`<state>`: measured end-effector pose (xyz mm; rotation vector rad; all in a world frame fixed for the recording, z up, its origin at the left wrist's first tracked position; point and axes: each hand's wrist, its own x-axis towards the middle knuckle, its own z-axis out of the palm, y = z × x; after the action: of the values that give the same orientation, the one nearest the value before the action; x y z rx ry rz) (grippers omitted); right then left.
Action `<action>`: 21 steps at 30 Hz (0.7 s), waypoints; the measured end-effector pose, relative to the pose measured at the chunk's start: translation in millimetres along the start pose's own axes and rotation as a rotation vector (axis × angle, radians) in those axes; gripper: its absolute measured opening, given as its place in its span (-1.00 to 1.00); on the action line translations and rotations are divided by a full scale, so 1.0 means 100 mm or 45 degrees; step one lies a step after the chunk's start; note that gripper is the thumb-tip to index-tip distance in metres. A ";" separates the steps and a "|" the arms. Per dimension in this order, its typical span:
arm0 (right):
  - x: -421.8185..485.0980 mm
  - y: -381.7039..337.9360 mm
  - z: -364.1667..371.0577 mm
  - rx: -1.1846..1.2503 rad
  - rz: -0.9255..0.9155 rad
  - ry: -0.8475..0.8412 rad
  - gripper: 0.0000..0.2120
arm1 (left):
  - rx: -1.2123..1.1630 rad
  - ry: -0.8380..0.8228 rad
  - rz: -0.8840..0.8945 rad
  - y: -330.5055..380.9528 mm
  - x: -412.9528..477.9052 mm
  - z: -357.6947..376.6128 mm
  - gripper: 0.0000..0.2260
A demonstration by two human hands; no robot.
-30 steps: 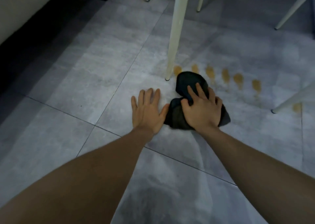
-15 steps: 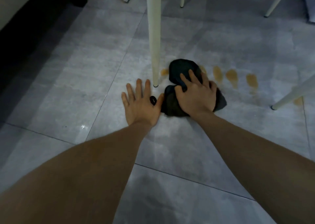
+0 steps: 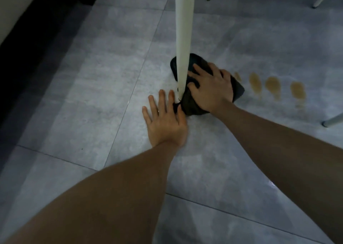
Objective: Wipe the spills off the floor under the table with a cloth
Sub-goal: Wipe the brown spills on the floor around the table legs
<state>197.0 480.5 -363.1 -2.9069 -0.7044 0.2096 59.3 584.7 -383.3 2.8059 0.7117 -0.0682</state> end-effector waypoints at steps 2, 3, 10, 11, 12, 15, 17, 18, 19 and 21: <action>-0.24 0.13 0.02 0.045 -0.095 0.105 -0.49 | 0.012 -0.009 -0.002 -0.01 0.00 -0.01 -0.45; -0.38 0.23 0.02 0.061 -0.122 0.161 -0.51 | 0.014 -0.016 -0.005 -0.01 0.01 -0.02 -0.44; 0.00 0.13 -0.04 0.058 0.108 0.059 -0.45 | 0.005 0.001 -0.019 0.02 0.01 -0.01 -0.43; 0.00 0.07 -0.03 0.060 0.101 0.045 -0.44 | 0.018 -0.003 -0.021 0.01 0.01 -0.02 -0.43; -0.09 0.06 -0.01 0.065 0.086 0.052 -0.44 | 0.034 -0.010 -0.018 0.00 0.01 -0.02 -0.44; -0.68 0.23 0.02 0.105 0.100 0.188 -0.47 | 0.016 -0.032 -0.019 0.01 0.00 -0.03 -0.42; -0.96 0.40 0.02 0.085 0.152 0.173 -0.49 | 0.001 -0.041 -0.026 0.01 0.01 -0.04 -0.40; -0.99 0.49 0.02 0.066 0.181 0.160 -0.48 | 0.007 -0.052 -0.023 0.02 -0.02 -0.03 -0.39; -0.94 0.53 0.00 0.065 0.227 0.164 -0.47 | 0.016 -0.062 -0.021 0.02 -0.02 -0.03 -0.39; -0.67 0.49 -0.02 0.076 0.337 0.155 -0.47 | 0.016 -0.056 -0.022 0.02 0.03 -0.06 -0.40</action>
<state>160.0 406.4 -362.6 -2.9170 -0.2887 0.0787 62.8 585.8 -377.4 2.8007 0.7283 -0.1380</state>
